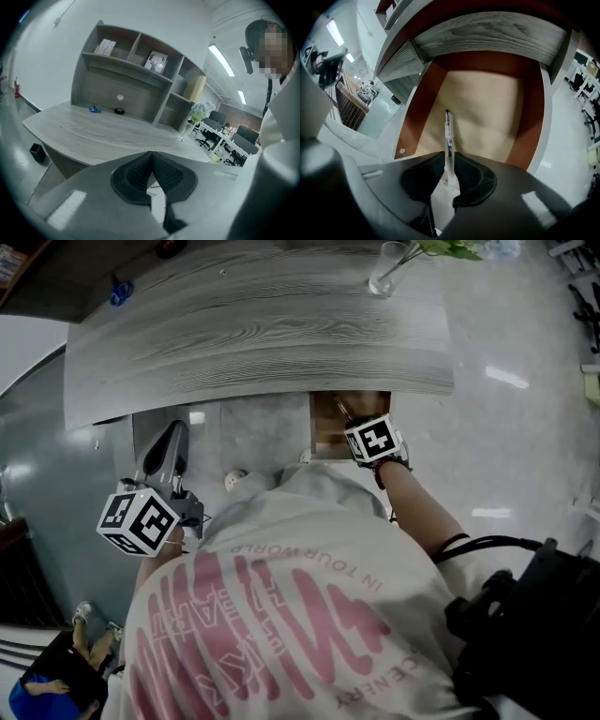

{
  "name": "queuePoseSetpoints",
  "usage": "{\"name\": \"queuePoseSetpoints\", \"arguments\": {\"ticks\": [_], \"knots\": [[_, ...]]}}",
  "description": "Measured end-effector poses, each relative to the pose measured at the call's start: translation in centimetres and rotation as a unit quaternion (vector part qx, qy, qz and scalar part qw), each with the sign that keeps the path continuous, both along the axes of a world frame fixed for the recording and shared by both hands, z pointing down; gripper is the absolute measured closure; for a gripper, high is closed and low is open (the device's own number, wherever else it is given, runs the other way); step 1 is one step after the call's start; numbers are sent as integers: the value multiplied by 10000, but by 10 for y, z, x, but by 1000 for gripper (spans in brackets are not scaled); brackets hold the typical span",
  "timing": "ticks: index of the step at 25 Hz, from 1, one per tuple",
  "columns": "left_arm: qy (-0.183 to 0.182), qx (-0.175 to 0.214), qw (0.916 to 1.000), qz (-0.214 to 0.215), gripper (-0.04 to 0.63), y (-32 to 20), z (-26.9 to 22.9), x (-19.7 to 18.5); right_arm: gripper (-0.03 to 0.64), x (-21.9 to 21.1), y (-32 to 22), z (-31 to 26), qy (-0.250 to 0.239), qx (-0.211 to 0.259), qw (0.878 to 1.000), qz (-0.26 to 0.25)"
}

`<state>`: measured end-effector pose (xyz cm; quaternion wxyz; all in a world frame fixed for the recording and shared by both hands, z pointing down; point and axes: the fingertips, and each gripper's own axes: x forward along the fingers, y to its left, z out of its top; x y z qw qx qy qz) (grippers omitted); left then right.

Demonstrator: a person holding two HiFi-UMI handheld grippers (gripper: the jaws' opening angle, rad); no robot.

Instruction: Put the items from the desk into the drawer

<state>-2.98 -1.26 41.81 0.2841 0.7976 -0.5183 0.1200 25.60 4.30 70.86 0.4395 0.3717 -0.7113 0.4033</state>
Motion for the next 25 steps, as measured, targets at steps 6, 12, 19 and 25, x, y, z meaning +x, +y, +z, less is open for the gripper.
{"name": "queuePoseSetpoints", "arguments": {"ticks": [6, 12, 19, 25], "knots": [[71, 171, 9995, 258, 577, -13, -5, 6, 537, 4, -6, -13, -216, 197, 9990, 343], [541, 512, 9948, 689, 577, -29, -26, 14, 611, 1, -37, -127, -1288, 1450, 9751, 1075], [1307, 1375, 9723, 1364, 575, -42, -102, 0, 611, 16, -88, -376, -2648, 4217, 8491, 1761], [1680, 2061, 9446, 1927, 575, -17, -175, -38, 612, -79, -50, -505, -3476, 5445, 7490, 1475]]}}
